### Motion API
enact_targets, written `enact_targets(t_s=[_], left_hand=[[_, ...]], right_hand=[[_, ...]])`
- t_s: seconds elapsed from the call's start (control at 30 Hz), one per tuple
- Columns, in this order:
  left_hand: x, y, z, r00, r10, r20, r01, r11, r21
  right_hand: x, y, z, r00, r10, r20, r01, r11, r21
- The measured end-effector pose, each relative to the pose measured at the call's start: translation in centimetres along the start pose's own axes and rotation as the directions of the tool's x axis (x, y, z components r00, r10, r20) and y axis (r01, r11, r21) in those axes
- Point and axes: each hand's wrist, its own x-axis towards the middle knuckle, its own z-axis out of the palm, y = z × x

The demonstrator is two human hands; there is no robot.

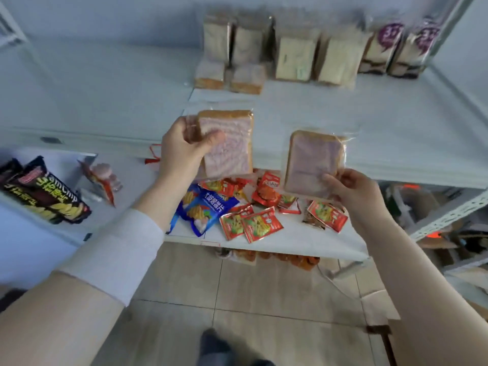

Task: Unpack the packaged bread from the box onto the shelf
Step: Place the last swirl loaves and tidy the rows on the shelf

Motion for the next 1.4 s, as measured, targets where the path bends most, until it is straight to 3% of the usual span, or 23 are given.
enact_targets(t_s=[0.2,0.67,0.73,0.9,0.97,1.13,1.27,1.4], left_hand=[[9.9,-0.7,-2.2,1.0,0.023,-0.017,-0.022,0.999,0.031],[26.7,-6.7,-0.6,0.987,-0.124,0.1,0.117,0.991,0.071],[27.9,-7.3,-0.2,0.988,-0.119,0.102,0.106,0.986,0.125],[28.9,-8.6,0.9,0.995,-0.08,0.06,0.049,0.915,0.401],[29.3,-9.2,1.1,0.99,-0.135,0.051,0.101,0.899,0.426],[30.9,-9.9,0.4,0.925,-0.337,0.175,0.286,0.921,0.263],[33.1,-9.7,0.3,0.868,-0.389,0.309,0.341,0.919,0.198],[34.6,-9.3,0.8,0.8,-0.432,0.416,0.38,0.902,0.205]], right_hand=[[8.2,-5.8,7.9,0.997,-0.073,0.014,0.073,0.997,0.036],[22.3,-9.1,17.8,0.998,0.058,-0.039,-0.058,0.998,0.01],[23.7,-8.8,18.1,0.997,0.051,-0.053,-0.054,0.997,-0.052],[24.7,-8.2,17.9,0.991,-0.062,-0.12,0.002,0.897,-0.441],[24.9,-8.1,17.7,0.993,-0.027,-0.114,-0.029,0.885,-0.465],[25.7,-9.2,17.5,0.984,0.14,-0.115,-0.171,0.923,-0.346],[26.6,-10.0,17.1,0.958,0.263,-0.117,-0.287,0.892,-0.35],[26.9,-10.2,17.3,0.965,0.252,-0.067,-0.26,0.918,-0.3]])
